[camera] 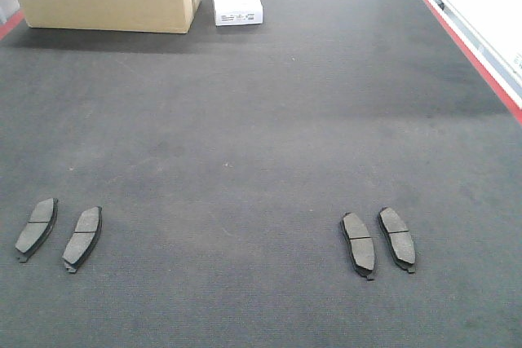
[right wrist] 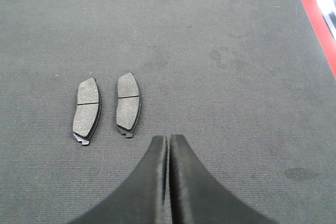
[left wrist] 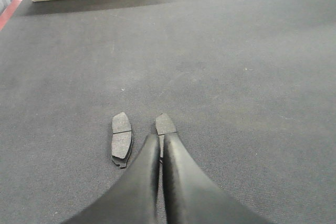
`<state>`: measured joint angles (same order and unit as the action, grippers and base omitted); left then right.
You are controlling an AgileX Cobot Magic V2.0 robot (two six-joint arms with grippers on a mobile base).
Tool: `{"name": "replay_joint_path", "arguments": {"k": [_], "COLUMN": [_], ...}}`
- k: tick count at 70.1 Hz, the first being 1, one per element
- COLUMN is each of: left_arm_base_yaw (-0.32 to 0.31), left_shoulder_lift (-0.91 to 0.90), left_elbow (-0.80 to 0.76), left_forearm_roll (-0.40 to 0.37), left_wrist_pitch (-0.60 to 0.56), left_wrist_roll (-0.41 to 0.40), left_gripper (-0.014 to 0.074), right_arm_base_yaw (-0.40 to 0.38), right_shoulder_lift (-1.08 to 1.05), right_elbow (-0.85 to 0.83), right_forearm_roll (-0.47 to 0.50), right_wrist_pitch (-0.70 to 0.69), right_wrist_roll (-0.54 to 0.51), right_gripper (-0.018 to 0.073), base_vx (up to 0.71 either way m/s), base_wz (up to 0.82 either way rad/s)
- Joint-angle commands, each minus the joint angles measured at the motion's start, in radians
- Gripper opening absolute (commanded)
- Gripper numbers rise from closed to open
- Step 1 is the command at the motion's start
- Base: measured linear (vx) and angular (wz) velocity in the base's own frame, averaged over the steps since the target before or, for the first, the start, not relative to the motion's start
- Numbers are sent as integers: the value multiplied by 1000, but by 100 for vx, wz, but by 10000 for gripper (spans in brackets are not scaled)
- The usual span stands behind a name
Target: Move and align brake pads A on conveyor
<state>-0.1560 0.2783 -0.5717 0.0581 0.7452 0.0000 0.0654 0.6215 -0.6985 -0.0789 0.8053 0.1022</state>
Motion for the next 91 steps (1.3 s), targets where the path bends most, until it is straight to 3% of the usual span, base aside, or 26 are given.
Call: {"name": "replay_joint_path", "arguments": {"k": [1, 25, 39, 52, 65, 69, 91], "left_arm_base_yaw": [-3, 48, 108, 110, 110, 110, 110], "left_shoulder_lift": [9, -33, -182, -309, -305, -306, -305], "left_elbow": [-21, 4, 205, 422, 618, 615, 616], "left_forearm_roll": [-1, -2, -10, -9, -9, -8, -5], "left_wrist_pitch": [-77, -99, -316, -520, -700, -656, -645], "left_wrist_roll": [-7, -7, -7, -7, -10, -10, -10], "left_gripper": [-6, -6, -6, -6, -6, -6, -6], "right_arm_base_yaw": [-7, -7, -7, -7, -7, -7, -7], "right_shoulder_lift": [2, 2, 2, 2, 2, 2, 2], "right_elbow": [-25, -25, -25, -25, -25, -25, -25], "right_forearm_roll": [-17, -14, -14, -14, -14, -14, -14], "right_wrist_pitch": [-58, -55, -55, -54, -52, -51, -54], "right_wrist_roll": [-3, -3, -3, -3, -3, -3, -3], "right_gripper": [-8, -8, -8, -8, -8, -8, -8], "base_vx": [0, 0, 0, 0, 0, 0, 0], "base_wz": [0, 0, 0, 0, 0, 0, 0]}}
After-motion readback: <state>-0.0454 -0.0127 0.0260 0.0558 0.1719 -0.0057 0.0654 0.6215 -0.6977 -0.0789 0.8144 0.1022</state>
